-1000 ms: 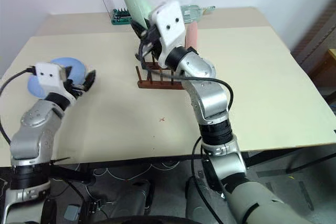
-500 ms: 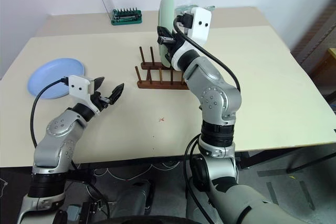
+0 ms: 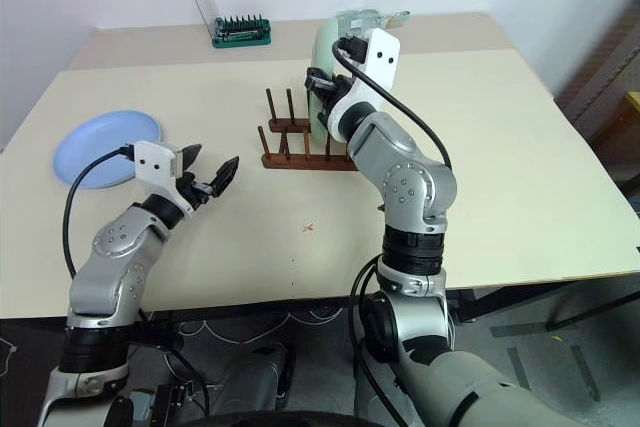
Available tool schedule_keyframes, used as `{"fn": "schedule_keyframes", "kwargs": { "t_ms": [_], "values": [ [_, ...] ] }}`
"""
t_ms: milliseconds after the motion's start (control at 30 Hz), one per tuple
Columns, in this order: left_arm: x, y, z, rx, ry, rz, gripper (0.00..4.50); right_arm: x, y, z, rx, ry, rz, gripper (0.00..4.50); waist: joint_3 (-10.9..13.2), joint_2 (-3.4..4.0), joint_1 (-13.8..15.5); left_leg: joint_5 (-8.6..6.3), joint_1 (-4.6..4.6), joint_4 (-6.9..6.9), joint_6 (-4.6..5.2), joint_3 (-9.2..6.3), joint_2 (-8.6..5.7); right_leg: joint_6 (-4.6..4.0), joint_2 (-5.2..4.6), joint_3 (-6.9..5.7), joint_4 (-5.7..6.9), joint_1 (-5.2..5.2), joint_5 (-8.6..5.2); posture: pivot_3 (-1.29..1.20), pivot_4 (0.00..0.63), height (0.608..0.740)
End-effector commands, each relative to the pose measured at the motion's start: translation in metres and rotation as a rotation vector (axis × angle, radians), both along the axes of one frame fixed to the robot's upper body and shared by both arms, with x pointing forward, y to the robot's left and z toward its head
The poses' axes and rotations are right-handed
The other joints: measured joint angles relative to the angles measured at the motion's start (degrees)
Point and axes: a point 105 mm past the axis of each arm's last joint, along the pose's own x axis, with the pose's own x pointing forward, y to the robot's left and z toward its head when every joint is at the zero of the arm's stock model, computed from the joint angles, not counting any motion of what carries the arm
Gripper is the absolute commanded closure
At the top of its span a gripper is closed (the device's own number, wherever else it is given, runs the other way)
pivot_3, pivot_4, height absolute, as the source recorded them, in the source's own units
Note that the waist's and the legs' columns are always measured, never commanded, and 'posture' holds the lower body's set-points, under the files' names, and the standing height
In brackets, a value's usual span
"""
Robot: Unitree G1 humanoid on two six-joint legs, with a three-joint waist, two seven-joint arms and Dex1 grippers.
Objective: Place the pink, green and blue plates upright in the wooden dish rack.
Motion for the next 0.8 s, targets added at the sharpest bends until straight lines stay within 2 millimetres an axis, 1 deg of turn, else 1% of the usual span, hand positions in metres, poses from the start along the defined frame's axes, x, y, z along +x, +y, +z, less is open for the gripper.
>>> {"fn": "schedule_keyframes", "kwargs": {
  "t_ms": [33,100,133,300,367,433,467,533,567,600,633,667,733,800],
  "values": [
    [-0.002,-0.004,0.008,0.003,-0.044,-0.005,0.47,-0.007,0.008,0.026,-0.021,-0.108,0.026,2.47,0.00,0.00,0.00,0.00,0.00,0.00,0.00,0.00,0.00,0.00,0.00,0.00,0.00,0.00,0.00,0.00,0.150,0.740],
    [-0.002,-0.004,0.008,0.001,-0.045,-0.005,0.47,-0.007,0.008,0.030,-0.040,-0.133,0.020,1.44,0.00,0.00,-0.05,0.00,0.00,0.00,0.00,0.00,0.00,0.00,0.00,0.00,0.00,0.00,0.00,0.00,0.150,0.740],
    [-0.002,-0.004,0.008,0.001,-0.044,-0.005,0.47,-0.007,0.007,0.032,-0.050,-0.147,0.014,1.00,0.00,0.00,-0.04,0.00,0.00,0.00,0.00,0.00,0.00,0.00,0.00,0.00,0.00,0.00,0.00,0.00,0.150,0.740],
    [-0.001,-0.004,0.008,-0.002,-0.044,-0.004,0.47,-0.010,0.004,0.049,-0.160,-0.285,-0.023,1.00,0.00,0.00,-0.01,0.00,0.00,0.00,0.00,0.01,0.00,0.00,0.00,0.00,-0.01,0.00,0.00,0.00,0.150,0.740],
    [-0.001,-0.004,0.008,-0.007,-0.047,0.000,0.47,-0.016,0.007,0.062,-0.234,-0.398,-0.025,1.00,0.00,0.00,-0.01,0.00,0.00,0.00,0.00,0.01,0.00,0.00,0.00,0.00,-0.01,0.00,0.00,0.00,0.150,0.740],
    [-0.001,-0.004,0.009,-0.011,-0.049,0.003,0.47,-0.019,0.008,0.069,-0.271,-0.459,-0.027,1.00,0.00,0.00,-0.01,0.00,0.00,0.01,0.00,0.02,0.00,0.01,0.00,0.00,-0.02,0.01,0.00,0.00,0.150,0.740],
    [0.000,-0.002,0.009,-0.020,-0.050,0.011,0.47,-0.021,0.008,0.071,-0.290,-0.486,-0.032,1.00,0.00,0.00,-0.02,0.00,0.00,0.00,0.00,0.02,0.00,0.01,0.00,0.00,-0.02,0.01,0.00,0.00,0.150,0.740],
    [0.003,0.006,0.011,-0.081,-0.043,0.046,0.47,-0.026,0.009,0.080,-0.380,-0.597,-0.055,1.00,0.00,0.00,0.01,0.00,0.00,0.00,0.00,0.02,0.01,0.01,0.00,0.00,-0.02,0.01,0.00,0.00,0.150,0.740],
    [0.008,0.024,0.010,-0.092,-0.030,0.151,0.24,-0.031,0.011,0.084,-0.458,-0.680,-0.056,0.96,0.00,-0.01,0.02,0.00,0.00,0.00,0.00,0.02,0.00,0.01,0.00,0.00,-0.02,0.01,0.00,0.00,0.150,0.740],
    [0.013,0.054,0.011,-0.141,-0.021,0.304,0.24,-0.037,0.019,0.083,-0.548,-0.761,-0.023,0.96,0.00,0.00,0.03,0.00,0.00,0.01,0.00,0.02,0.00,0.01,0.00,-0.01,-0.02,0.02,0.00,0.00,0.150,0.740],
    [0.015,0.073,0.011,-0.176,-0.014,0.410,0.24,-0.041,0.024,0.080,-0.607,-0.811,0.007,0.96,0.00,-0.02,-0.02,0.00,0.00,0.02,0.00,0.01,0.00,0.01,0.00,-0.01,-0.03,0.02,0.00,0.00,0.150,0.740],
    [0.016,0.096,0.012,-0.212,-0.011,0.530,0.24,-0.043,0.029,0.074,-0.663,-0.841,0.026,0.96,0.00,-0.03,-0.25,0.00,0.00,0.03,0.00,0.00,0.02,0.02,0.02,-0.04,-0.02,0.02,-0.01,0.00,0.150,0.740],
    [0.011,0.136,0.010,-0.313,0.028,0.759,0.24,-0.040,0.032,0.063,-0.705,-0.842,0.033,0.96,0.00,-0.05,-0.82,0.00,0.02,0.02,0.00,-0.01,0.05,0.03,0.04,-0.04,-0.02,0.01,-0.01,0.00,0.150,0.740],
    [0.005,0.159,0.005,-0.383,0.064,0.898,0.24,-0.039,0.033,0.058,-0.720,-0.848,0.037,0.96,-0.01,-0.07,-0.93,0.00,0.02,0.02,-0.01,-0.06,0.05,0.04,0.04,-0.06,-0.01,0.02,-0.01,0.00,0.150,0.740]
  ]
}}
